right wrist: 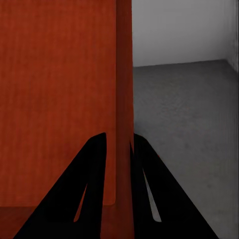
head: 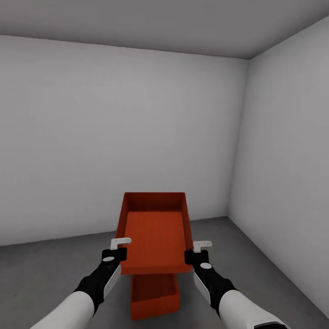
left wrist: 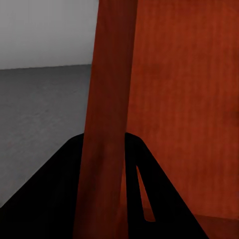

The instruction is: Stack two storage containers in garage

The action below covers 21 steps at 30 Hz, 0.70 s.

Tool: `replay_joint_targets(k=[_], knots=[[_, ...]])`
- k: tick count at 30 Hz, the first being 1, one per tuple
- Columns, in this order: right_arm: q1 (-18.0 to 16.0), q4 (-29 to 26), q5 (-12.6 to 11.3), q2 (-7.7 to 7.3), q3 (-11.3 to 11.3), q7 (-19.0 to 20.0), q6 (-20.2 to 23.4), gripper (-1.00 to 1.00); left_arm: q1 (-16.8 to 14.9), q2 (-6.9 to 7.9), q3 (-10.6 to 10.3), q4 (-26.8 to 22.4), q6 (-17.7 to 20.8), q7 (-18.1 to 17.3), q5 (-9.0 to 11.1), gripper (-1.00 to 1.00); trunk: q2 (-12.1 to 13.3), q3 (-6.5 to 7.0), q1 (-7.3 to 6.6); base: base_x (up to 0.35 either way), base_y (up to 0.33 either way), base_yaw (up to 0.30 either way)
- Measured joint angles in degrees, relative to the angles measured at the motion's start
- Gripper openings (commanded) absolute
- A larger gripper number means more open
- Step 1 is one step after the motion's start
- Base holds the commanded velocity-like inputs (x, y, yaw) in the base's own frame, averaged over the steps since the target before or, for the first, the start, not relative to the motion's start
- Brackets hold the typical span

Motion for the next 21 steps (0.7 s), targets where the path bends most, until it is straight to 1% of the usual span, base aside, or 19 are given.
replay_joint_targets(k=[5,8,11,17,21], knots=[[0.0,0.0,0.0,0.0,0.0,0.0,0.0,-1.0,0.0,0.01,-0.1,0.0,0.0,0.0,0.1,-1.0,0.0,0.0,0.0,0.319,0.0,-0.278],[0.0,0.0,0.1,0.0,0.0,0.0,0.0,-1.0,0.0,0.01,-0.1,0.0,0.0,0.1,0.1,-1.0,0.0,0.0,0.0,0.271,0.0,-0.137],[0.0,0.0,0.1,0.0,0.0,0.0,-0.1,-1.0,0.0,0.02,-0.1,-0.1,0.0,0.1,0.0,-1.0,0.0,0.0,0.02,0.094,0.0,-0.04],[0.0,0.0,0.0,0.0,0.0,0.0,-0.1,-1.0,0.0,0.05,-0.2,-0.1,0.0,0.1,0.1,-1.0,0.0,0.0,0.03,0.013,0.0,-0.004],[0.0,0.0,0.0,0.0,0.0,0.0,0.0,-1.0,0.0,0.03,-0.2,-0.1,0.0,0.1,0.1,-1.0,0.0,0.0,0.03,0.001,0.0,0.134]])
